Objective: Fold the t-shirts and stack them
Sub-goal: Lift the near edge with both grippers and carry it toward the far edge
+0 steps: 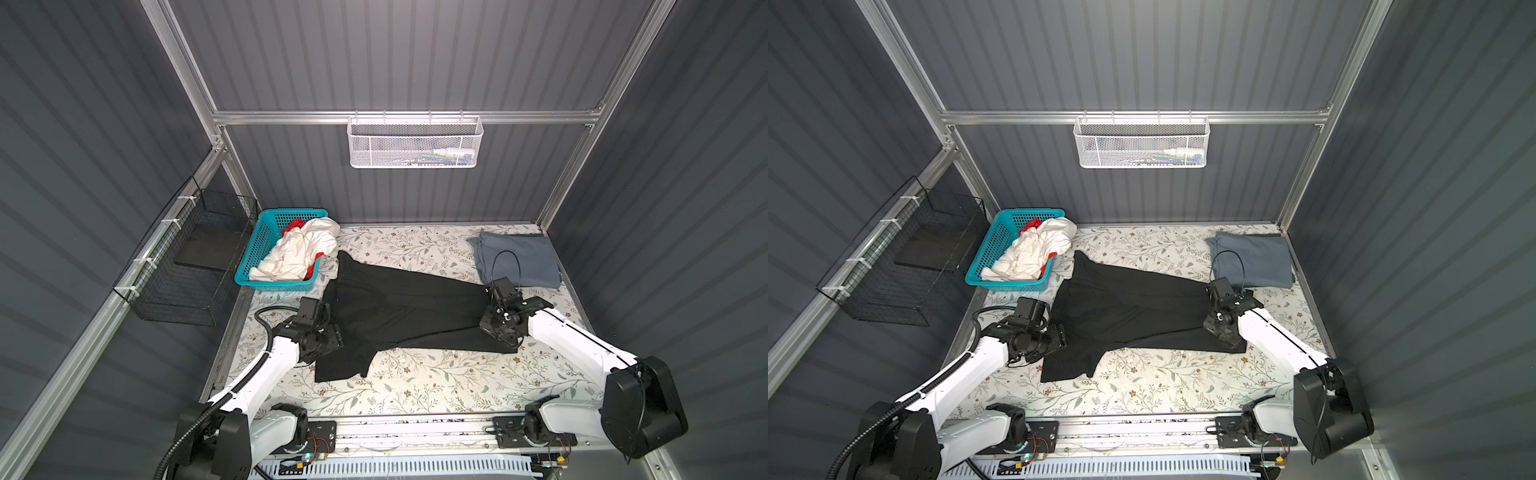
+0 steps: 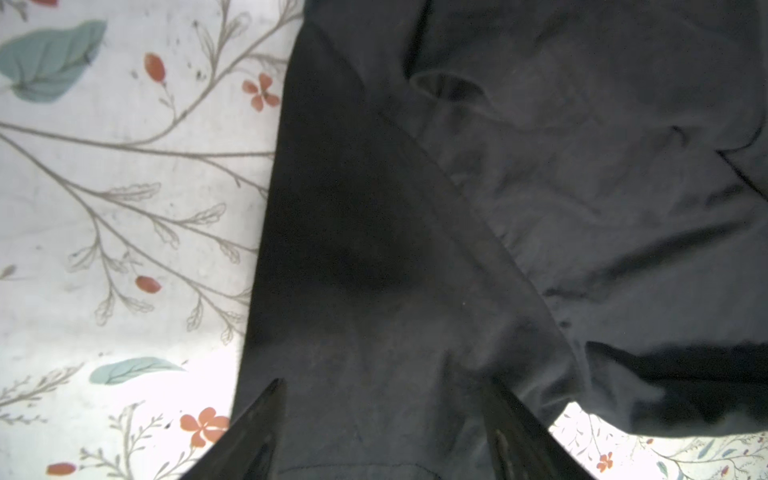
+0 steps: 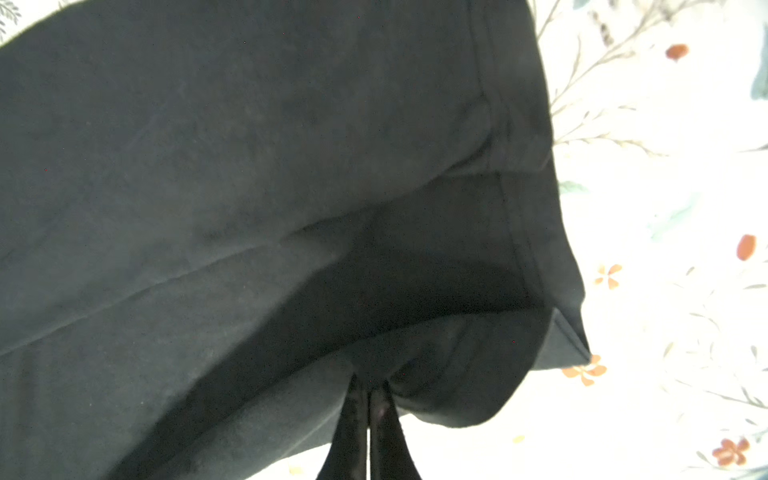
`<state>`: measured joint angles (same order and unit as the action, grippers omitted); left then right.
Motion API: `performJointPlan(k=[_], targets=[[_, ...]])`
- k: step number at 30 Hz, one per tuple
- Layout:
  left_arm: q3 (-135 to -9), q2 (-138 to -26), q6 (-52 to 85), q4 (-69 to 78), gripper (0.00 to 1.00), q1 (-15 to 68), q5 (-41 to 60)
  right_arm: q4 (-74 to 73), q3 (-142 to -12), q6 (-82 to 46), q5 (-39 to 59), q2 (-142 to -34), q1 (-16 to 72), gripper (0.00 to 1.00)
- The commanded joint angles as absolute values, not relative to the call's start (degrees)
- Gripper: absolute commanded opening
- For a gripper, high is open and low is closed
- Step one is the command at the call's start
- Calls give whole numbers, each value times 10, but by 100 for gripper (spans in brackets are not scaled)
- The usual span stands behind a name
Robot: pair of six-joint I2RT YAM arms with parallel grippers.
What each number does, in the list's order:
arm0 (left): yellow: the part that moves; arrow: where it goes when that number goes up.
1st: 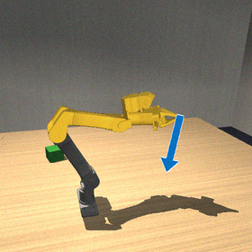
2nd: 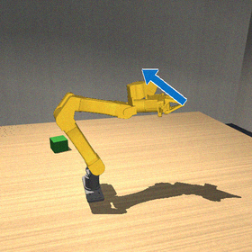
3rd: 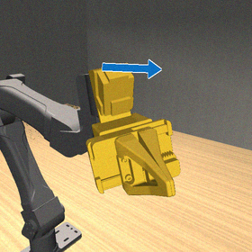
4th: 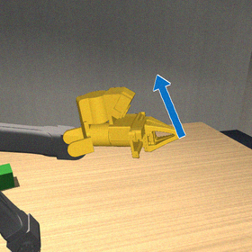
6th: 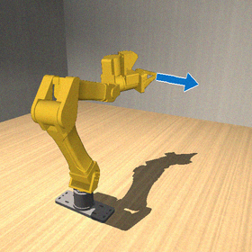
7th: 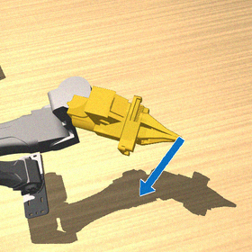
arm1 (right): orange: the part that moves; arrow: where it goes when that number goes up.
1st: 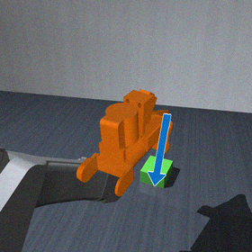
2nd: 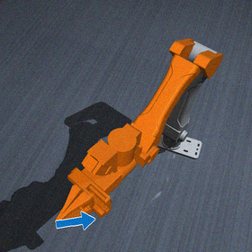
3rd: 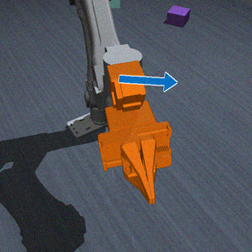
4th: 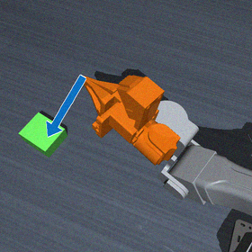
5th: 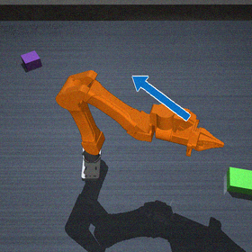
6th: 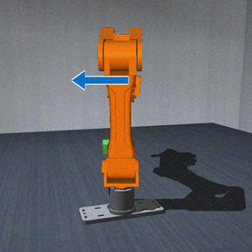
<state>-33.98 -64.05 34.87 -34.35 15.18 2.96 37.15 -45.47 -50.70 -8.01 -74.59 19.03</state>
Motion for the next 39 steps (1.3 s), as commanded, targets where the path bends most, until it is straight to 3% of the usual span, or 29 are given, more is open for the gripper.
performJointPlan(k=[1,12,14,18,23,29,39], targets=[[-327,-637,367,-384,75,149,20,366,-471,-490,-77,-749,184,0],[-304,-668,400,-380,67,149,2,356,-470,-481,-66,-746,171,0],[-296,-680,392,-357,54,151,12,352,-468,-478,-62,-743,168,0],[-283,-718,401,-312,46,168,13,338,-459,-475,-54,-741,164,0],[-297,-769,385,-297,22,170,-6,331,-455,-475,-41,-746,163,0],[-326,-778,364,-299,0,171,-25,337,-455,-469,-51,-738,162,0],[-390,-779,344,-315,0,171,-30,339,-457,-462,-52,-735,163,0]])
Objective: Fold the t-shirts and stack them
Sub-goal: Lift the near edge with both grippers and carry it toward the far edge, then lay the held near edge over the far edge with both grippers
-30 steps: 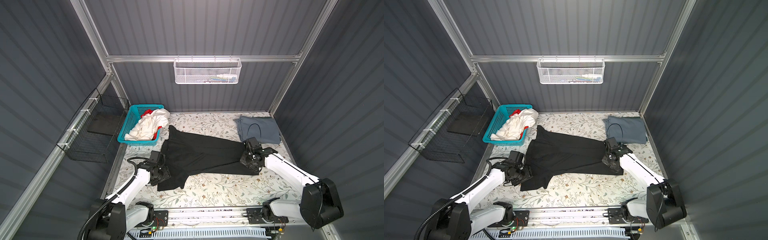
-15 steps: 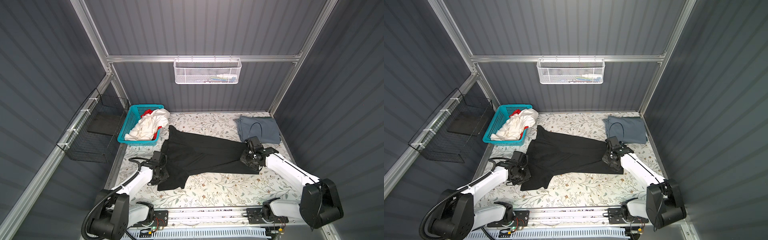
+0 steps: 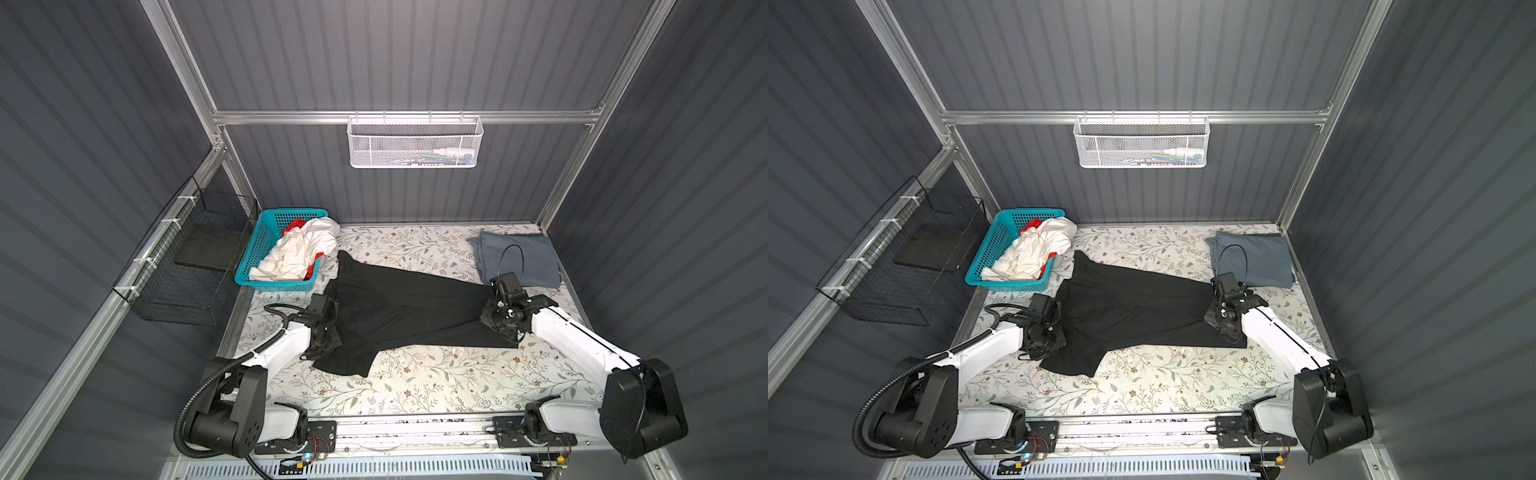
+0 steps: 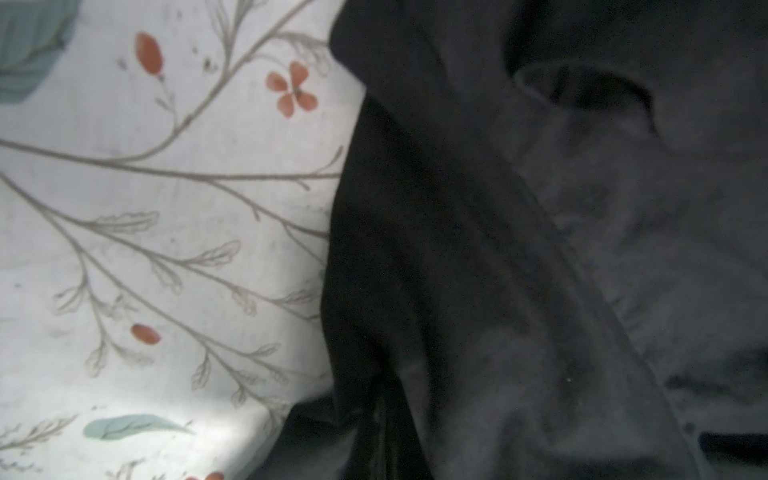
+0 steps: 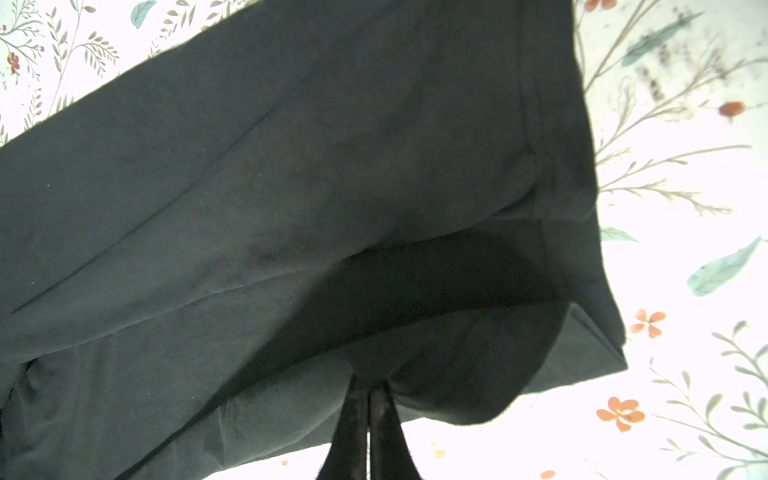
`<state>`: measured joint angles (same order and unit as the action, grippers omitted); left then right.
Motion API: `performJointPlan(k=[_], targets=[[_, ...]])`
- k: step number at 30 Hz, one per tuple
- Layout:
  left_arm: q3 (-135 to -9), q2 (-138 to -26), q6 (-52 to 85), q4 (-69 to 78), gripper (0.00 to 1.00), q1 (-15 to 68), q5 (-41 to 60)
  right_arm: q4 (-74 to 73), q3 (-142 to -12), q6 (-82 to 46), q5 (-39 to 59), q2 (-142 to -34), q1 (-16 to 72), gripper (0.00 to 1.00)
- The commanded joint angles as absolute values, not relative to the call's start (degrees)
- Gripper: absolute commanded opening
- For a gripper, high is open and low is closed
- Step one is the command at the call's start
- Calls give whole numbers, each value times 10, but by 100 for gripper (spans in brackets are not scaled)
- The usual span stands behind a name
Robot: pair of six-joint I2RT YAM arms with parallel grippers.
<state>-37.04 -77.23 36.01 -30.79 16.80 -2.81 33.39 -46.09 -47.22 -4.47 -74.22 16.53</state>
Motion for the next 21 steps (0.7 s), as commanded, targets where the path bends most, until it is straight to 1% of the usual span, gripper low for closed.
performJointPlan(k=[1,8,14,18,21], targets=[[-402,-774,342,-321,0,171,-28,340,-458,-461,-52,-734,163,0],[-487,-747,324,-378,0,171,-24,340,-448,-467,-49,-724,162,0],[-520,-725,324,-404,0,170,-10,340,-424,-489,-48,-699,163,0],[-544,-740,322,-398,0,167,-4,341,-422,-487,-51,-689,163,0],[-568,-766,314,-386,0,165,-5,354,-430,-482,-73,-694,162,0]])
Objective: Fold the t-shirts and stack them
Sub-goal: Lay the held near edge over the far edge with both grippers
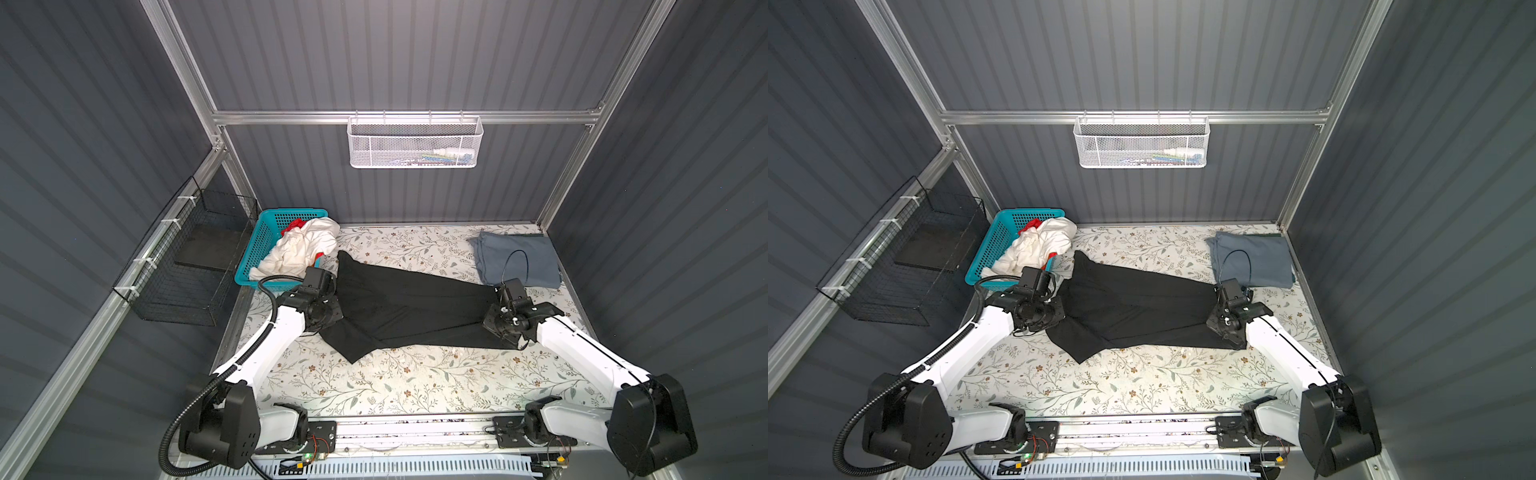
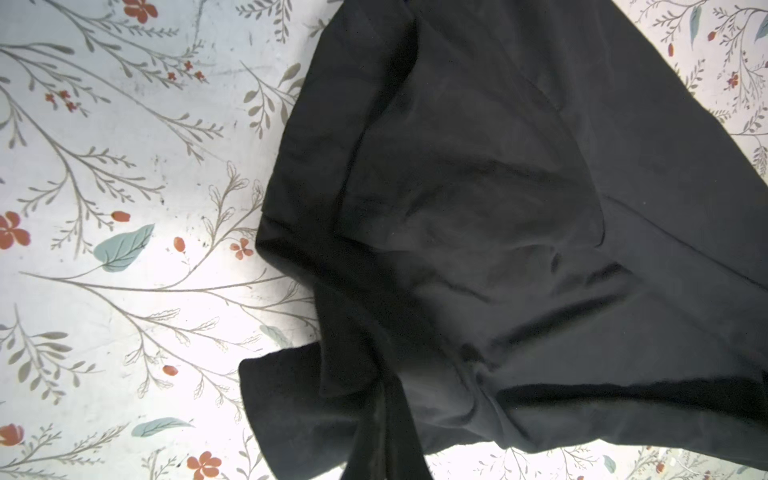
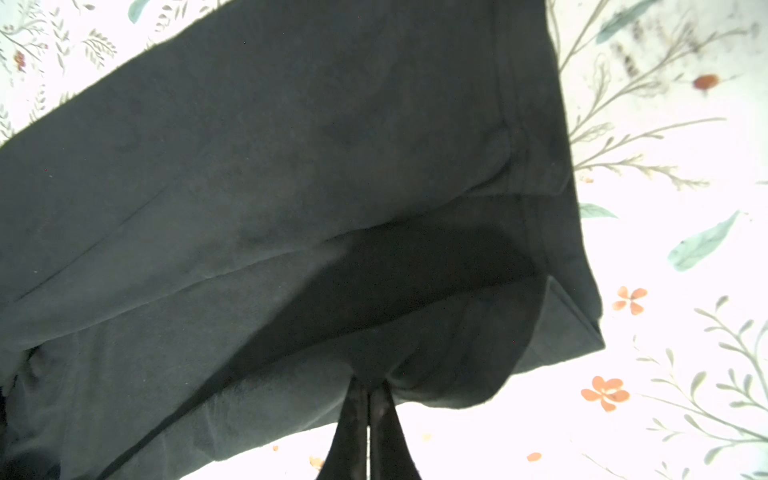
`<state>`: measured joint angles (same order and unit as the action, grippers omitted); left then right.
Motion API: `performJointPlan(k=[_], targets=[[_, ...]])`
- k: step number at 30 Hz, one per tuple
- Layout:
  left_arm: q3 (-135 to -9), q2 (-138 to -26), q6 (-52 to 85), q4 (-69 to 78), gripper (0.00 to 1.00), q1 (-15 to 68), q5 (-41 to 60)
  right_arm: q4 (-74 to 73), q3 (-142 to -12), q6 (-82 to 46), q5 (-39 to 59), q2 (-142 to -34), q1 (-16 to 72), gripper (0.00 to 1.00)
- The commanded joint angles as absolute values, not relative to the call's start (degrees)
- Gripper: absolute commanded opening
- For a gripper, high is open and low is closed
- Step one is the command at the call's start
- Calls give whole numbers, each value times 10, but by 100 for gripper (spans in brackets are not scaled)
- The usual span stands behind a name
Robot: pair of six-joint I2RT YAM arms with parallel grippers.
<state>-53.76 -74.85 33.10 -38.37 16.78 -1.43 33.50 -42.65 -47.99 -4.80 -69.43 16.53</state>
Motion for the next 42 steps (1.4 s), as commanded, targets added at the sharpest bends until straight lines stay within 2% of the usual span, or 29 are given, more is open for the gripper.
performJointPlan(k=[1,18,42], targets=[[-576,-777,311,-379,0,164,-5,358,-434,-480,-78,-696,161,0],[-673,-849,303,-327,0,143,19,343,-459,-448,-107,-721,124,0],[-716,-909,299,-291,0,136,17,326,-466,-426,-103,-729,90,0]])
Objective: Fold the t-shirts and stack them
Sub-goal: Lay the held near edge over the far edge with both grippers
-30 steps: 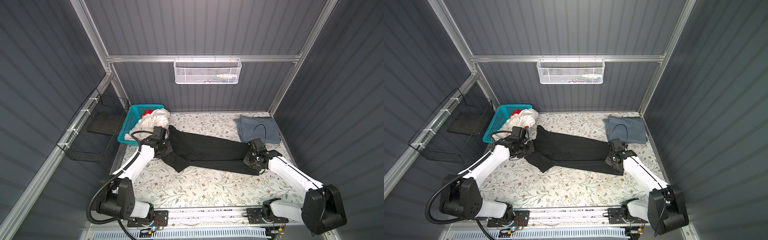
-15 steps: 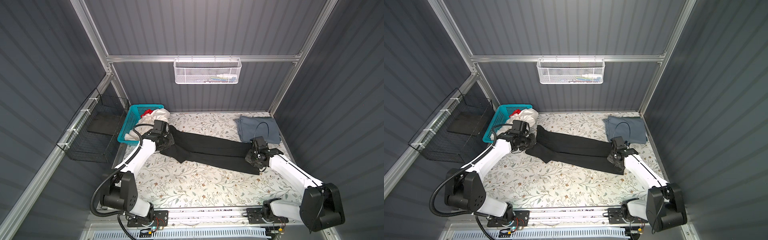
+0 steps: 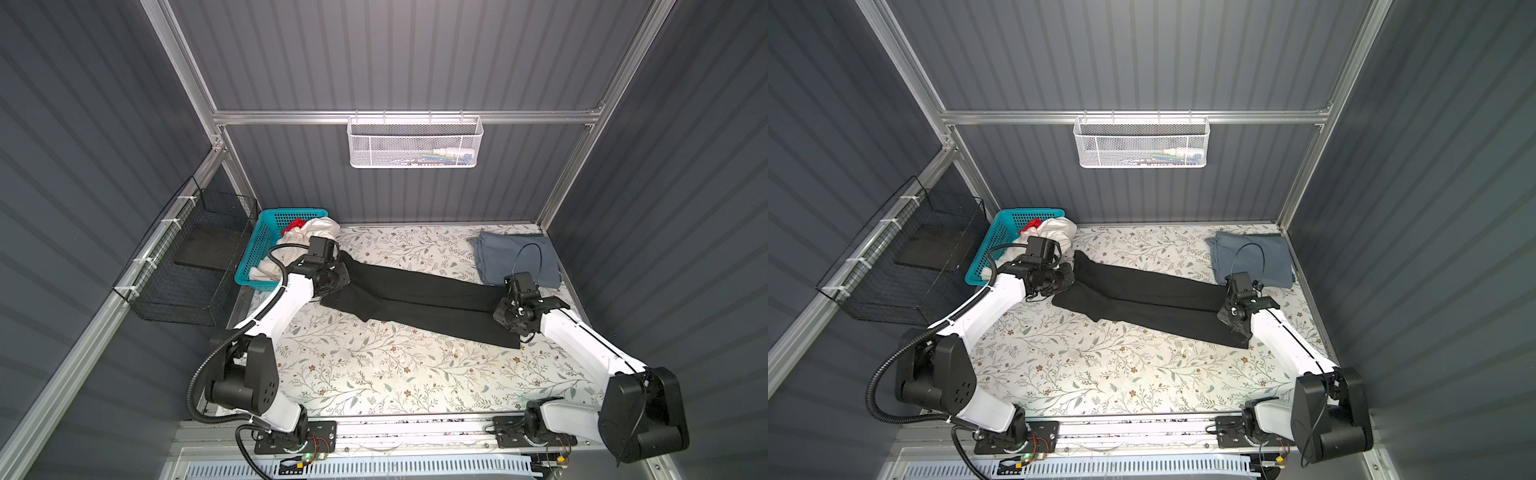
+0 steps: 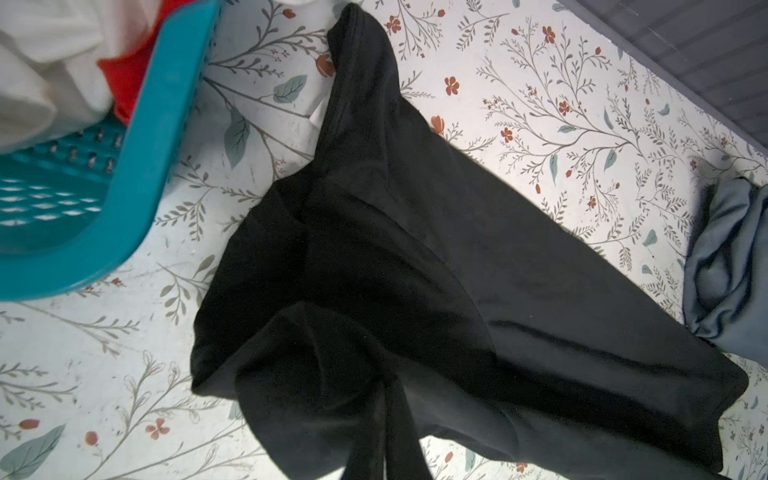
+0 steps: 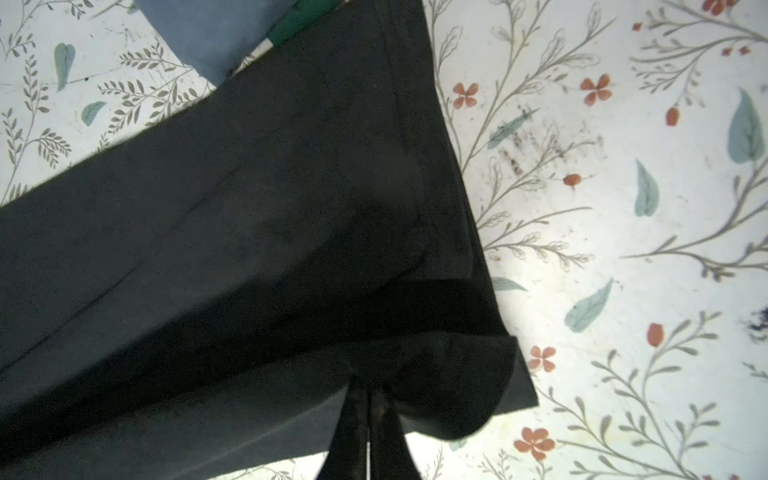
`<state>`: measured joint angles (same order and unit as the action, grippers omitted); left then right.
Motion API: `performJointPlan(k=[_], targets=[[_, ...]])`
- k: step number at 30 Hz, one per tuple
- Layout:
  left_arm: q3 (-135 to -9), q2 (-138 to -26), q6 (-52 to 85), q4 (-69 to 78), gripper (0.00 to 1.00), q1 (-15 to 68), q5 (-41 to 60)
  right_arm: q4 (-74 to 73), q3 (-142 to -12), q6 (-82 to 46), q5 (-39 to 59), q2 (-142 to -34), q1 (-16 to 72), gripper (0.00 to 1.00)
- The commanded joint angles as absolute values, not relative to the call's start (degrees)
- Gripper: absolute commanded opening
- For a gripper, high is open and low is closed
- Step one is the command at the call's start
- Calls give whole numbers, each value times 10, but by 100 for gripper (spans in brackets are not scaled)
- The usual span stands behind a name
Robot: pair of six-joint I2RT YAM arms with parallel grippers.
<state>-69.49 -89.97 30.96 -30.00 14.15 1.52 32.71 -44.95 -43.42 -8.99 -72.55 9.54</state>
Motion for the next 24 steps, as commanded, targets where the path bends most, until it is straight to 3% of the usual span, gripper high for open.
performJointPlan(k=[1,24], targets=[[-718,-913,300,-286,0,136,17,325,-467,-426,-103,-731,90,0],[-763,-1015,341,-222,0,134,39,288,-497,-396,-74,-821,65,0]])
